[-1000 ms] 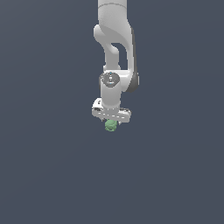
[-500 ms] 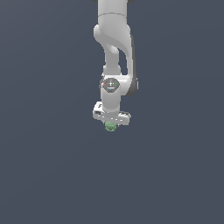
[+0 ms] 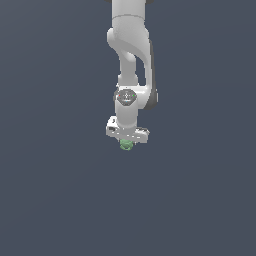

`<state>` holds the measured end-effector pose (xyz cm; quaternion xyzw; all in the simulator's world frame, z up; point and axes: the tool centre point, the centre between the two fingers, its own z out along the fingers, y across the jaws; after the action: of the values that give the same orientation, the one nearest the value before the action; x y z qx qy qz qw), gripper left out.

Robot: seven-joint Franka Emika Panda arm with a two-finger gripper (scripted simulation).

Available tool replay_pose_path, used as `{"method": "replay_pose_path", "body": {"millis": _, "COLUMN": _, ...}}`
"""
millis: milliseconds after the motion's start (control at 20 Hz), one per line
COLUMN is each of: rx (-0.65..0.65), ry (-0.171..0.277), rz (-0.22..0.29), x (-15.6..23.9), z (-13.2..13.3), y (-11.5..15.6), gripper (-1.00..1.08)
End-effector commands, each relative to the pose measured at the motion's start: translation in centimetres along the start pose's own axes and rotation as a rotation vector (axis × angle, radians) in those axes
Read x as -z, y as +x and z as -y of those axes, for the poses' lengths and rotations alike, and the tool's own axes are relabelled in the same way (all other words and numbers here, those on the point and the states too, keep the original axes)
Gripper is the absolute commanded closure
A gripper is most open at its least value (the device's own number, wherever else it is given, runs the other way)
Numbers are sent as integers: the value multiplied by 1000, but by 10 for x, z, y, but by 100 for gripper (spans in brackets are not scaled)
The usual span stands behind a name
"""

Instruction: Pick up the object and move it to a goal position.

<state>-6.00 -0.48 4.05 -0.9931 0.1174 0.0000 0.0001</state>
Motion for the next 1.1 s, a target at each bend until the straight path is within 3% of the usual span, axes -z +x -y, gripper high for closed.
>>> {"method": "replay_pose_path", "body": {"millis": 0, "rx": 0, "ry": 0, "rz": 0, "x": 1, "z": 1, "y": 0, "gripper": 108}}
{"method": "replay_pose_path", "body": {"millis": 500, "rx": 0, "ry": -1, "rz": 0, "x": 34, "z": 27, "y": 10, "gripper": 108}}
{"method": "replay_pose_path", "body": {"millis": 1050, "rx": 0, "ry": -1, "rz": -1, "x": 117, "z": 91, "y": 34, "gripper": 108}}
